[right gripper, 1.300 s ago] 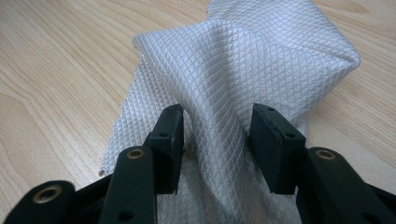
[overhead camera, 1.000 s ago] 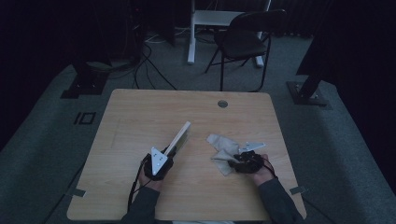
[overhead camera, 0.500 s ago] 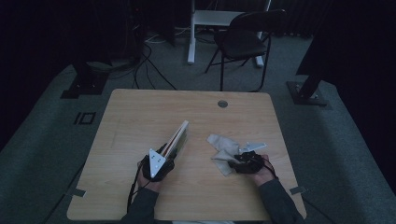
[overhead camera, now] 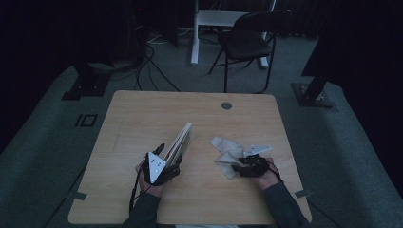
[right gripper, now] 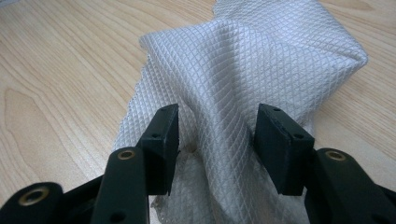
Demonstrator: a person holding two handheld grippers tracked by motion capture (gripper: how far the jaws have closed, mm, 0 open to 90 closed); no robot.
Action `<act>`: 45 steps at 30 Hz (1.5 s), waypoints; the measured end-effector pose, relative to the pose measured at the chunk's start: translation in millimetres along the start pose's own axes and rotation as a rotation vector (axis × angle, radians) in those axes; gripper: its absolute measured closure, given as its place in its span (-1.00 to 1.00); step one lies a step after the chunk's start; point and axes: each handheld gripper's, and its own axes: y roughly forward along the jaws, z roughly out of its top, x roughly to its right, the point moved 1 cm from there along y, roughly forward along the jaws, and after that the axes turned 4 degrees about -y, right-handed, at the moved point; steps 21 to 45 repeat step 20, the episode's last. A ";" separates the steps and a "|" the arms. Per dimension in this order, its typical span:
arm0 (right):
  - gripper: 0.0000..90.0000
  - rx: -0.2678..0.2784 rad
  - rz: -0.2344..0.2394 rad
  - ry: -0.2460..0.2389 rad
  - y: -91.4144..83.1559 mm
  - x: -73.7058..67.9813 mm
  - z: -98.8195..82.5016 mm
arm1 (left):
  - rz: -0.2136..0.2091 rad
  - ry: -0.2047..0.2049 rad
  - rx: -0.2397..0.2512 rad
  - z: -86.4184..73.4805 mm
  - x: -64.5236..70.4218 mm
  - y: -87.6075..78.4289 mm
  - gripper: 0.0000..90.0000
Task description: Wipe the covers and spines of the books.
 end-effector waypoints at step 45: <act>0.07 0.005 0.013 0.002 0.5 0.8 -1.2 | 0.005 -0.031 0.024 1.9 1.4 -13.5 -0.49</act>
